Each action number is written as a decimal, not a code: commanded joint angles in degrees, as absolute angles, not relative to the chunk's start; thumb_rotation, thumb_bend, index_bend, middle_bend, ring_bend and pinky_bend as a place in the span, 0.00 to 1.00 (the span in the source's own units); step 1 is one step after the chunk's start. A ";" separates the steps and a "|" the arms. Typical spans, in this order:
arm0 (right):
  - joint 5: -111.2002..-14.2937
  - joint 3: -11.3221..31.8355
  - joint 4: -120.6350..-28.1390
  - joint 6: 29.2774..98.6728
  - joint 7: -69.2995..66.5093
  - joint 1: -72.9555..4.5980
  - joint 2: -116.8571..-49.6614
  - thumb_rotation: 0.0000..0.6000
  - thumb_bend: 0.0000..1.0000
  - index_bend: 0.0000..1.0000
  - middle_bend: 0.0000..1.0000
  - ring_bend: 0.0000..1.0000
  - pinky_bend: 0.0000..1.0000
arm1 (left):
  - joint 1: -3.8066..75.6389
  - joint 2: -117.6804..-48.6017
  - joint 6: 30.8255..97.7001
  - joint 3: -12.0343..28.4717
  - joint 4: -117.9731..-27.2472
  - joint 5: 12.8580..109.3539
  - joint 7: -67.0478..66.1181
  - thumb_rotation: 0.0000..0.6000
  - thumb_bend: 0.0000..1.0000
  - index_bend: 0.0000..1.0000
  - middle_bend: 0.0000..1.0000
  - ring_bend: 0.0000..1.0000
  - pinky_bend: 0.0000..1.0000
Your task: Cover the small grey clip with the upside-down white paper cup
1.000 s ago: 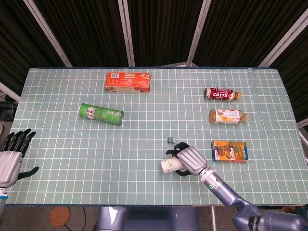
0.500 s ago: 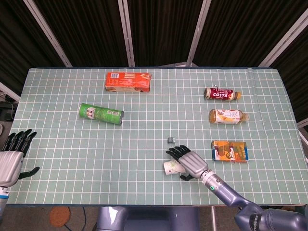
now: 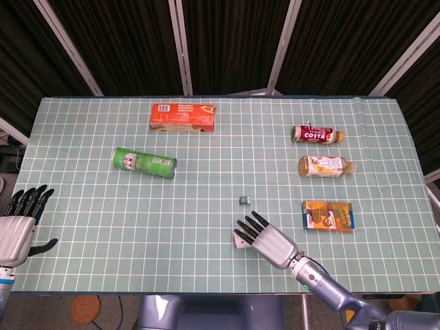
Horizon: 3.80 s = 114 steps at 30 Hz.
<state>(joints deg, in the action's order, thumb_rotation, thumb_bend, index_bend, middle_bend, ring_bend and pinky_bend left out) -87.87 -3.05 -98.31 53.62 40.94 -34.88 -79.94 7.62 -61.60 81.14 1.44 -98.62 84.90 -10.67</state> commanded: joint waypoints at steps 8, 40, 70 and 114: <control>-87.68 -2.53 -94.97 49.10 57.19 -37.98 -86.72 1.00 0.15 0.00 0.00 0.00 0.00 | 7.79 -61.80 80.73 1.77 -98.20 83.87 -10.77 1.00 0.00 0.00 0.00 0.00 0.00; -59.07 1.84 -98.21 55.35 78.33 -40.82 -94.67 1.00 0.18 0.00 0.06 0.00 0.00 | 8.15 -61.75 80.29 1.84 -97.94 83.39 -10.34 1.00 0.00 0.00 0.00 0.00 0.00; -74.47 7.38 -92.88 62.11 38.67 -41.55 -92.86 1.00 0.27 0.33 0.41 0.27 0.23 | 8.27 -61.49 80.10 1.66 -98.30 83.45 -9.86 1.00 0.00 0.00 0.00 0.00 0.00; -66.01 17.89 -65.20 61.62 -1.58 -40.07 -110.72 1.00 0.27 0.32 0.37 0.23 0.19 | 8.69 -60.37 79.19 2.00 -98.48 82.38 -7.66 1.00 0.00 0.00 0.00 0.00 0.00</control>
